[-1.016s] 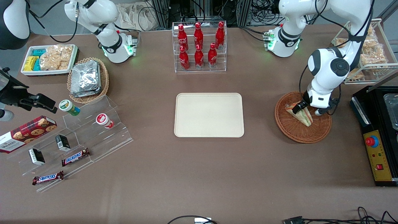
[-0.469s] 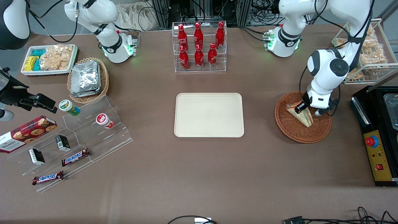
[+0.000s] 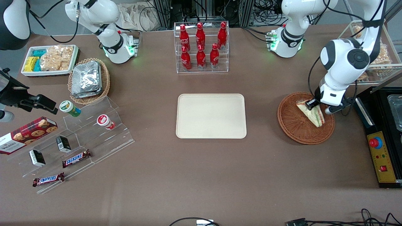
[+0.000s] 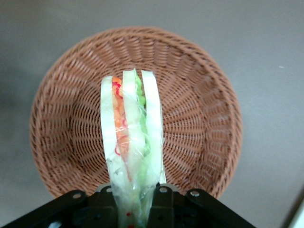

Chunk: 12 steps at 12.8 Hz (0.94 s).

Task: Place sandwich from basket to tray
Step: 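Lift the sandwich and carry it over the cream tray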

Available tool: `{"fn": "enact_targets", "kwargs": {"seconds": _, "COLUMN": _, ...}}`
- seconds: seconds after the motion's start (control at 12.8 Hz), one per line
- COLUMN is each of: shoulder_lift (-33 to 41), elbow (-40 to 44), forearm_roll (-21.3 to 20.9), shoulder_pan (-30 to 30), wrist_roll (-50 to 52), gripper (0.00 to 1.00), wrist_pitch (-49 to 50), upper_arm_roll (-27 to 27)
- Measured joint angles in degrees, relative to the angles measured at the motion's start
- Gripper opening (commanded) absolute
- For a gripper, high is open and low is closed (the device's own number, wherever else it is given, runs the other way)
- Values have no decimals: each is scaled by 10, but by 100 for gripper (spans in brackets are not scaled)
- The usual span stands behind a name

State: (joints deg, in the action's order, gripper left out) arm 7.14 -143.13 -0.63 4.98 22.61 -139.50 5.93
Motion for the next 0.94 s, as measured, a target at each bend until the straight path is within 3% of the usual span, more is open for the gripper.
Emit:
{"fn": "enact_targets", "kwargs": {"seconds": 0.39, "shoulder_lift": 5, "elbow": 142, "forearm_roll": 2, "shoulder_pan": -8, "wrist_roll": -124, "gripper": 17, "wrist_pitch": 171, "upper_arm_roll": 27}}
{"fn": "enact_targets", "kwargs": {"seconds": 0.94, "shoulder_lift": -24, "elbow": 214, "forearm_roll": 1, "shoulder_pan": -29, "wrist_roll": -129, "gripper": 21, "wrist_pitch": 177, "upper_arm_roll": 163}}
